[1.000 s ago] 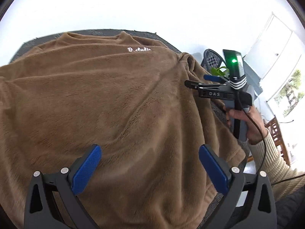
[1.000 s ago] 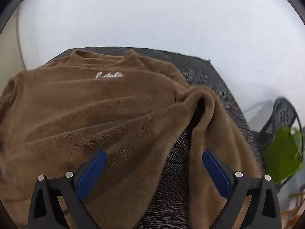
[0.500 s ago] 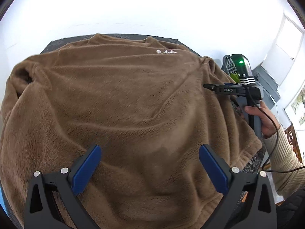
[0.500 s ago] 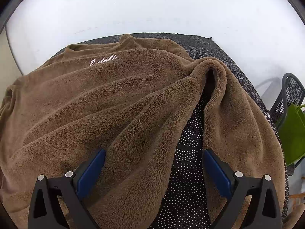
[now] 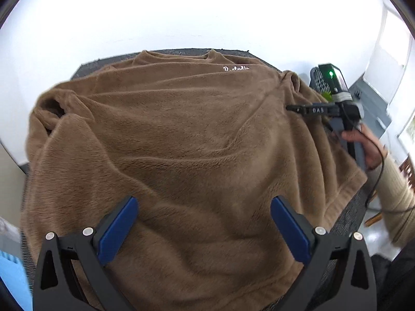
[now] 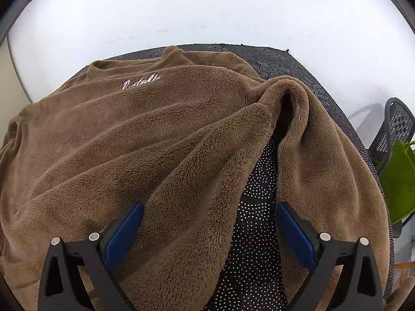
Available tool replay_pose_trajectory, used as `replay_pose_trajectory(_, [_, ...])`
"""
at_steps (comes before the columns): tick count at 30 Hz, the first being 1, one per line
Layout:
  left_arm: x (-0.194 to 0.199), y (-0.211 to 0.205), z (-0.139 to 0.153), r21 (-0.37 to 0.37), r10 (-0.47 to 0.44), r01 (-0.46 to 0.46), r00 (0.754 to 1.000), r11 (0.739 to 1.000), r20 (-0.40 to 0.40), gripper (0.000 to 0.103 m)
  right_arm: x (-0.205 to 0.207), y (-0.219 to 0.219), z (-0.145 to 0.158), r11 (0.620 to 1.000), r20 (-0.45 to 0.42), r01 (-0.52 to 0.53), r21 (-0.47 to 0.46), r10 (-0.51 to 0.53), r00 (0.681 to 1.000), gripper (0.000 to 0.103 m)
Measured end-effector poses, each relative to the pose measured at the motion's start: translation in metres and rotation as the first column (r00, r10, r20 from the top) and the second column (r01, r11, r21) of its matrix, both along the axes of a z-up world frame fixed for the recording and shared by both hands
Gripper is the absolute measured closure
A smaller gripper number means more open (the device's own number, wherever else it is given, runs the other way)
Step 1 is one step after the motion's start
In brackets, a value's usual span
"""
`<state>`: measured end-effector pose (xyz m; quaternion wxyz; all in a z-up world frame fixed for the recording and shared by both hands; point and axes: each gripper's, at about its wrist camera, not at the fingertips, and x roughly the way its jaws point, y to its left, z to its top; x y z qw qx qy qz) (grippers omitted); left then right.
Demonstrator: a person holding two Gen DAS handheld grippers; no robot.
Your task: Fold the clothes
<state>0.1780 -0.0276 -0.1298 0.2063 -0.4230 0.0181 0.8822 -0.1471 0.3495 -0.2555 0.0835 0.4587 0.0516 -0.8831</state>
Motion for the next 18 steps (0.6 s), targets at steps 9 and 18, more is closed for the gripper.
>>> replay_pose_trajectory(9, [0.049, -0.019, 0.012, -0.187, -0.017, -0.003, 0.994, 0.982, -0.105, 0.001, 0.001, 0.0, 0.0, 1.0, 0.002, -0.001, -0.002, 0.001, 1.0, 0.001])
replay_pose_trajectory(18, [0.083, -0.051, 0.006, -0.228, -0.004, -0.021, 0.994, 0.973, -0.108, 0.001, 0.0, 0.002, 0.0, 1.0, 0.002, -0.003, -0.006, 0.003, 1.0, 0.001])
